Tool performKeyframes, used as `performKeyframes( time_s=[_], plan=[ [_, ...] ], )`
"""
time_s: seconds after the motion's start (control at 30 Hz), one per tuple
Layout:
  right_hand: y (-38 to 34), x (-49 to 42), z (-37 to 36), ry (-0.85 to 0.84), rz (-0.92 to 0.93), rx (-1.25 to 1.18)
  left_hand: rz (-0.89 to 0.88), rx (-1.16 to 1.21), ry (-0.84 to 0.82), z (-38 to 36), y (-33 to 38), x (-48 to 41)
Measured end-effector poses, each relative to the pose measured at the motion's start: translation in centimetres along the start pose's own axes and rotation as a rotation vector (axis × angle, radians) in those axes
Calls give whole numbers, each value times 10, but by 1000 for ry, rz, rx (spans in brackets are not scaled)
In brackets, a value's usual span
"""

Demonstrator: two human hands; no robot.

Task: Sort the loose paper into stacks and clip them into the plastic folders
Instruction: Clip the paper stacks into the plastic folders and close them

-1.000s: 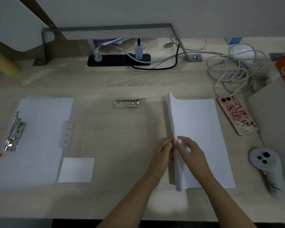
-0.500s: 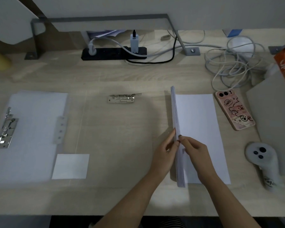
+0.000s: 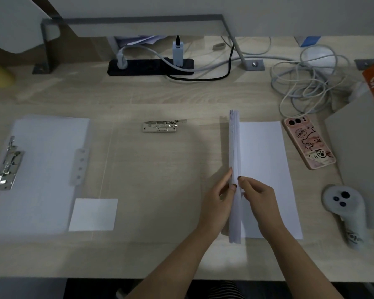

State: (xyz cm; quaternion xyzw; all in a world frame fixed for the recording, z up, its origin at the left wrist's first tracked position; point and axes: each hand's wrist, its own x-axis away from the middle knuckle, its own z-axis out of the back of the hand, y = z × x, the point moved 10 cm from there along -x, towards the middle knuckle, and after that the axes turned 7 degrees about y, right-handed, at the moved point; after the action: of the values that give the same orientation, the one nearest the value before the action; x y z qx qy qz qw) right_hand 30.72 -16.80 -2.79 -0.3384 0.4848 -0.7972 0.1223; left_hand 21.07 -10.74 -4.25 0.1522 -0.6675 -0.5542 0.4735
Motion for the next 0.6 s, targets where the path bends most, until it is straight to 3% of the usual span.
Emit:
performKeyframes(
  time_s=[0.13,0.27,0.4,0.5,0.6],
  plan=[
    [-2,0,1,56,38,61,-24,-68,83,10,1,0],
    [0,-2,4,102,48,93,-20,-288,215,30,0,-7],
    [2,-1,3,94,54,97,-203,-470,224,26,22,-6],
    [2,2,-3,50,53,95,14,-246,-6,-4,8,-7],
    [5,5,-5,54,20,94,161,-253,14,-4,1,-16]
  ],
)
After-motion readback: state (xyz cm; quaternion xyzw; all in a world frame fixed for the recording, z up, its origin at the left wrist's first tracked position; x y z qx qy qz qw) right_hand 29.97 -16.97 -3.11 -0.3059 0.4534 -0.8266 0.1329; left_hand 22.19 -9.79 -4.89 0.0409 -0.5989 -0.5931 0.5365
